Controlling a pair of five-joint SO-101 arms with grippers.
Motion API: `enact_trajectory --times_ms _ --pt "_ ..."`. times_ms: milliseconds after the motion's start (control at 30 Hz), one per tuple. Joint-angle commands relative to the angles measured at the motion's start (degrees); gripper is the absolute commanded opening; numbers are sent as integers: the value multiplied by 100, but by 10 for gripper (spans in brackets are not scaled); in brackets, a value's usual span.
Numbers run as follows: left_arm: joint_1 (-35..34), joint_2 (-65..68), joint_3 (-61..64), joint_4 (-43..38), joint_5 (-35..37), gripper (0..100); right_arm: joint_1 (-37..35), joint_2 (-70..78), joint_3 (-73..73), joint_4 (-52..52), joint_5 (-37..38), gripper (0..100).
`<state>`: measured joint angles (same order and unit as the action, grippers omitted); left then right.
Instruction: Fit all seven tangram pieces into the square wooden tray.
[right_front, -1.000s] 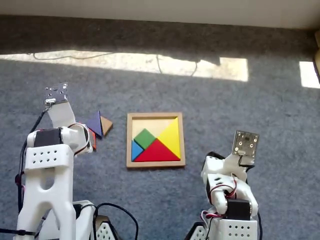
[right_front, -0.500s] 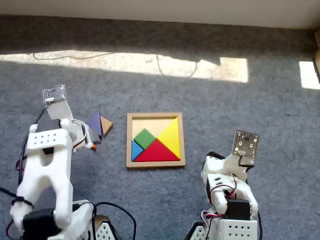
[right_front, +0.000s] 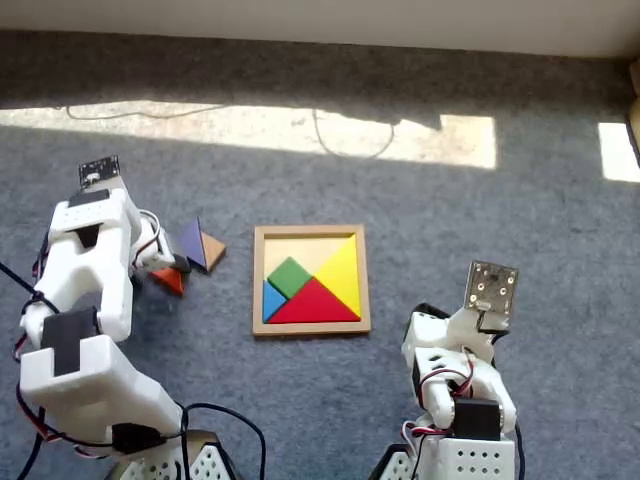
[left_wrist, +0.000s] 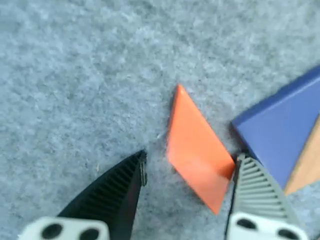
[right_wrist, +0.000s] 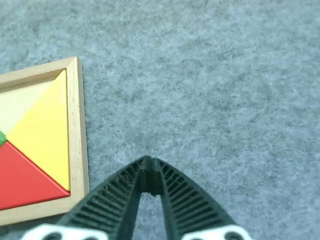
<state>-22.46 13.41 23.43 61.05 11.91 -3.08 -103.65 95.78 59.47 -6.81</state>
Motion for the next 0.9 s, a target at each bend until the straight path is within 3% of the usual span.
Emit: enact_trajectory --times_ms 0,300,500,600,867 --pt "-101 198 -673 158 105 267 75 13 787 13 -44 5" --pt "-66 567 -919 220 114 263 84 13 787 13 -44 5" --pt "-57 593 -919 211 70 102 84 13 787 13 -44 5" --pt "-4 585 -919 220 9 70 84 13 787 13 -44 5" --pt "347 470 -919 220 -2180 6 84 13 787 13 -44 5"
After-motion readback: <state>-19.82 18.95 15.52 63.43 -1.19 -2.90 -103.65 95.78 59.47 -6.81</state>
